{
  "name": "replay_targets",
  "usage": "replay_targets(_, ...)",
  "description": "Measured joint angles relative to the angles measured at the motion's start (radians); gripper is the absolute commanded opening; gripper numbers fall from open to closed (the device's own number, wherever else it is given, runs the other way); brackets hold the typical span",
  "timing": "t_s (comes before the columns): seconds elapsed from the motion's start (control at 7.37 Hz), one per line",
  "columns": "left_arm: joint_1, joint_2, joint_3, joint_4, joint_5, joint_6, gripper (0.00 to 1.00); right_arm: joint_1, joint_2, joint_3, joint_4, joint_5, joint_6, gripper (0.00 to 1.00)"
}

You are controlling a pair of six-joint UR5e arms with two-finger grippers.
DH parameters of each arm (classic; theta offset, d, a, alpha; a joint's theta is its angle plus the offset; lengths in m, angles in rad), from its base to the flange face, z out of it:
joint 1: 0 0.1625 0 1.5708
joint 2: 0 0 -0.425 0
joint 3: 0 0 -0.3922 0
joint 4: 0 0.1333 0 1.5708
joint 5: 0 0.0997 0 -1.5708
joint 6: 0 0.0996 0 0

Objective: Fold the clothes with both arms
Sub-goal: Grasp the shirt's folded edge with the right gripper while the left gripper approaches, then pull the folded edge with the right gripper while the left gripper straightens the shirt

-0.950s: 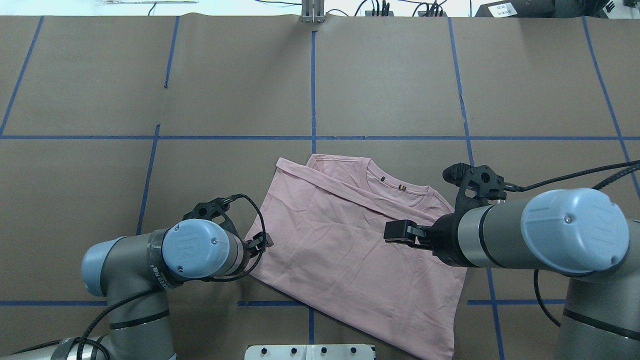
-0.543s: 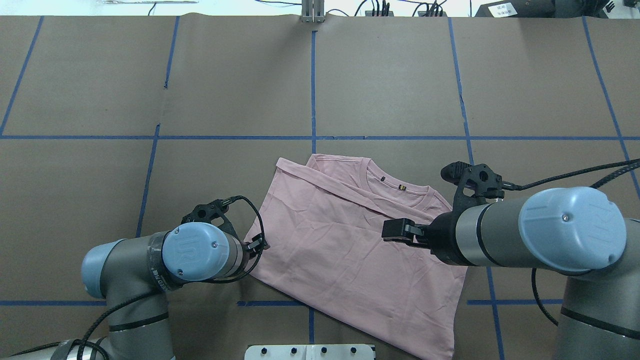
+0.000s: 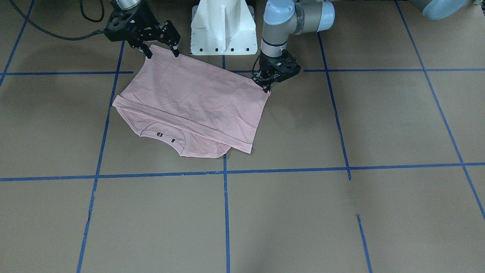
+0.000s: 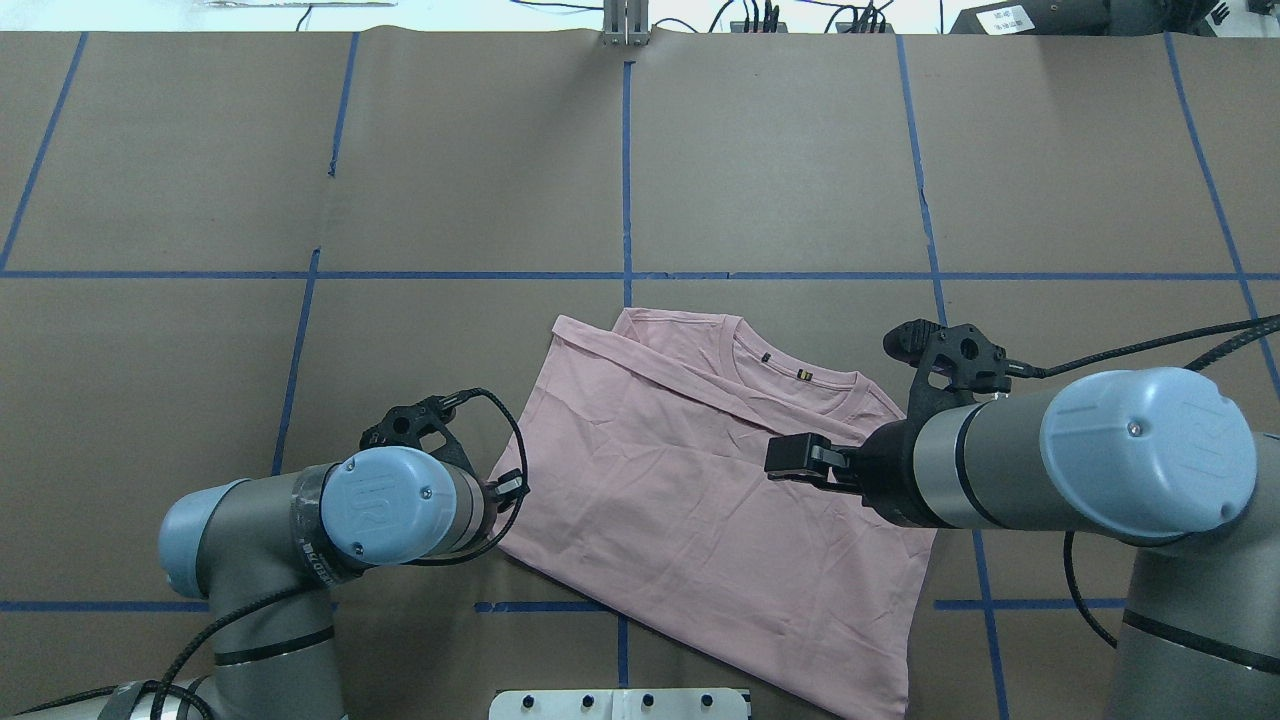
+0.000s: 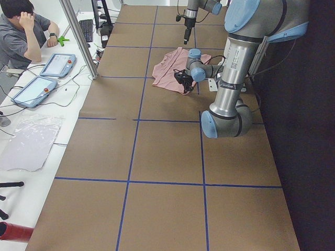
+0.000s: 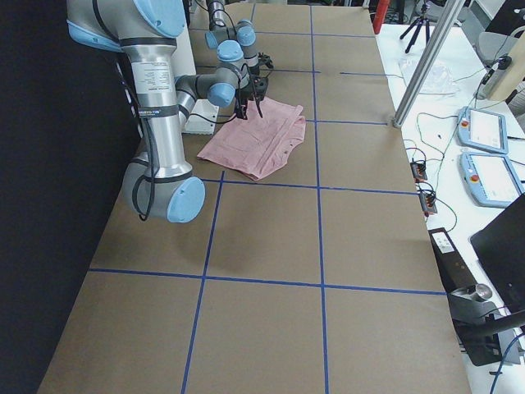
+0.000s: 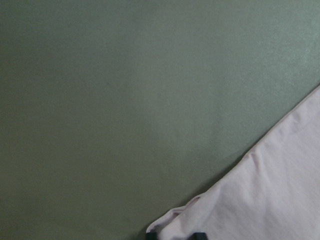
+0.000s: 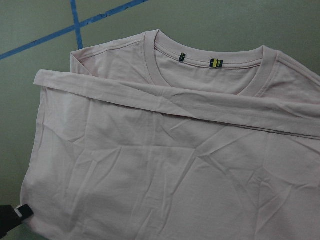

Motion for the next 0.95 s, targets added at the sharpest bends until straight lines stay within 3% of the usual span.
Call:
replay_targets(0.54, -0.080, -0.015, 0.010, 0.048, 0.003, 0.065, 0.00, 0.024, 0.000, -0.003, 0.000, 0.002, 0.000, 1.00)
replay_targets(0.95, -0.233, -0.103, 0.170, 0.004, 0.033, 0.168, 0.00, 0.042, 0.000, -0.005, 0.000, 0.005, 0.000, 1.00)
